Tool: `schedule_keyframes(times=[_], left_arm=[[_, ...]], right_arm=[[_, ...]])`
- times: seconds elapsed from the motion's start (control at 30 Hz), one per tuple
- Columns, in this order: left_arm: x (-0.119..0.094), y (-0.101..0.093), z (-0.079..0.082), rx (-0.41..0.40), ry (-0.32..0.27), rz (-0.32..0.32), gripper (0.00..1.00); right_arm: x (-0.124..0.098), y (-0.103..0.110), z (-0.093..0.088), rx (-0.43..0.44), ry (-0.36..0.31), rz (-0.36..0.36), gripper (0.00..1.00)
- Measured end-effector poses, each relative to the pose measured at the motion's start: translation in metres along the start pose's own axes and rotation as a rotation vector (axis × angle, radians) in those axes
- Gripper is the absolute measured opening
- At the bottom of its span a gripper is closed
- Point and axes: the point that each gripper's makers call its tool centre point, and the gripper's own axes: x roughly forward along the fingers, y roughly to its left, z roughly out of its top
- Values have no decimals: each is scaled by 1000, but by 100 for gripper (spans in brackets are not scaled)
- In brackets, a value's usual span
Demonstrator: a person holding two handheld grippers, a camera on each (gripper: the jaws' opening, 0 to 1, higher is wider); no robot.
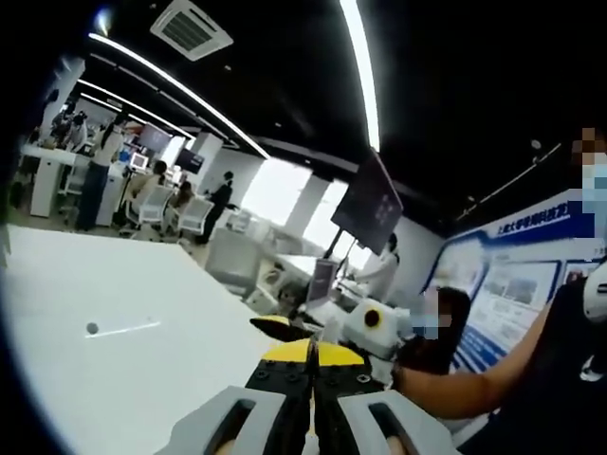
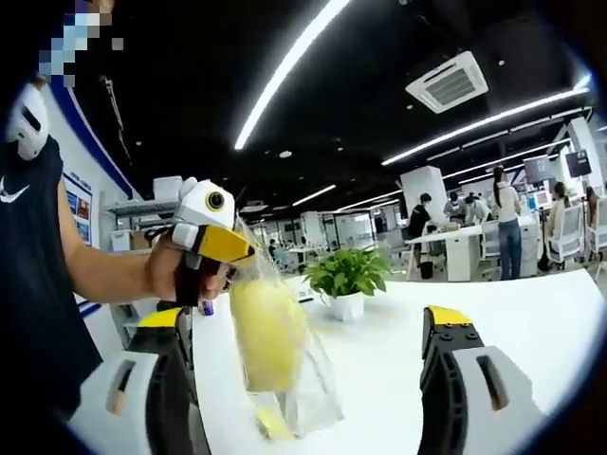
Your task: Compare the silicone blocks by pressing each to a similar depth, holding the contact briefly, and releasing to observe deformation and rebound differences across the visible hardness samples.
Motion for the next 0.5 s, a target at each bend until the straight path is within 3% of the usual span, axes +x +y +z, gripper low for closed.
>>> schedule_keyframes(times=[0.07,0.33,0.5], left_arm=[[0,1,0,-8,-8,0,0],[-2,5,4,-53,-51,3,0],[1,12,-2,-57,-56,27,0]], right_arm=[[-7,0,-5,-7,4,9,97],[-39,-24,-21,-78,34,-130,97],[-55,-33,-26,-57,30,-176,97]])
